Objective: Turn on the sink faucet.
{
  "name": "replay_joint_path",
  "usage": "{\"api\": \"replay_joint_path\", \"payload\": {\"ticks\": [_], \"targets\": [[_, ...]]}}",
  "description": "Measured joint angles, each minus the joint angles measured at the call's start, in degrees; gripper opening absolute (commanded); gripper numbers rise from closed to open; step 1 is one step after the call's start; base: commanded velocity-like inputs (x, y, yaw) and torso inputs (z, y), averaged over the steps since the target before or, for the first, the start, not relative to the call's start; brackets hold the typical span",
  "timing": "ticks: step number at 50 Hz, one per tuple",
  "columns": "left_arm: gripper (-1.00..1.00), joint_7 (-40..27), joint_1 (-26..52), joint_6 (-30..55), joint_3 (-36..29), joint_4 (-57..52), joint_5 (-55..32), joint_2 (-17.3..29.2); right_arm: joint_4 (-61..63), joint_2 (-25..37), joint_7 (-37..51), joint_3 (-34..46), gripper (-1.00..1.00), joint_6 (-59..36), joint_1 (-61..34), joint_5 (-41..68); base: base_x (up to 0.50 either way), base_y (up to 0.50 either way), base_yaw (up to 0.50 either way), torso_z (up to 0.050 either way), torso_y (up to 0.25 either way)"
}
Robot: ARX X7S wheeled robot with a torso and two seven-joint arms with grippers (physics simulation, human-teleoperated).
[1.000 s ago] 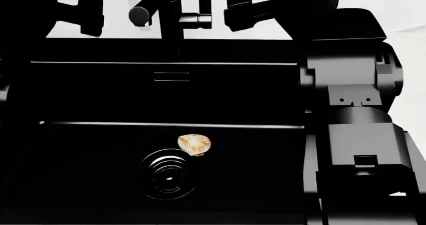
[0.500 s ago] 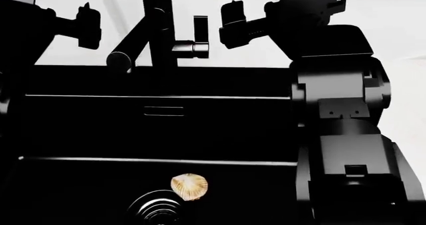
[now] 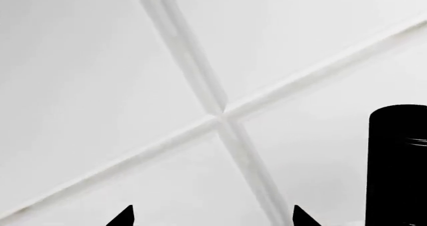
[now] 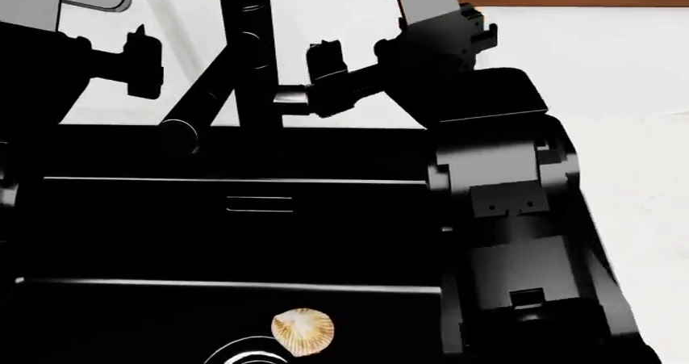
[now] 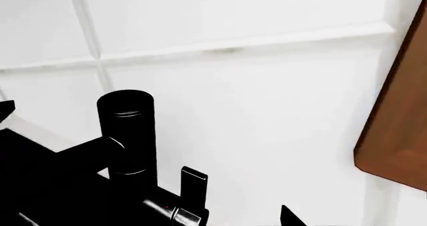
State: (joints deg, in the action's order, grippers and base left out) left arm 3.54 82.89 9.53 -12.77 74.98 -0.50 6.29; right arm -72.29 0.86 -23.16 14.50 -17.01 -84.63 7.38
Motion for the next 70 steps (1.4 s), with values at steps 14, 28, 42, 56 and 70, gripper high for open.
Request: {"api": "replay_joint_path", "payload": {"ticks": [14,28,42,56,70], "targets": [[1.00,-0.09,-1.02,-0.99,0.57,-0.01,0.02,0.44,-2.01,-0.64,2.93,15.93,1.00,0.75,0.36,15.56,0.00,0.00,0.00,0.000,0.000],[1.00,-0.16,-1.83,-1.63,1.57,-0.01,-0.32,0.71,-2.55,-0.80,6.18,23.05,1.00,-0.83,-0.48,23.22,0.00,0.00,0.00,0.000,0.000],[1.00,2.15,-2.72,-4.95,3.17,-0.07,-0.74,1.92,-2.61,-0.86,8.65,35.54,1.00,-0.01,-2.47,36.37,0.00,0.00,0.00,0.000,-0.044],[1.00,3.31,-3.09,-6.67,4.01,-0.05,-0.63,2.26,-2.68,-0.86,10.23,45.30,1.00,1.62,-4.17,46.22,0.00,0.00,0.00,0.005,-0.153],[1.00,4.52,-3.48,-7.46,4.28,-0.03,-0.40,2.54,-2.69,-0.85,12.12,55.41,1.00,5.01,-6.35,56.58,0.00,0.00,0.00,0.007,-0.111]]}}
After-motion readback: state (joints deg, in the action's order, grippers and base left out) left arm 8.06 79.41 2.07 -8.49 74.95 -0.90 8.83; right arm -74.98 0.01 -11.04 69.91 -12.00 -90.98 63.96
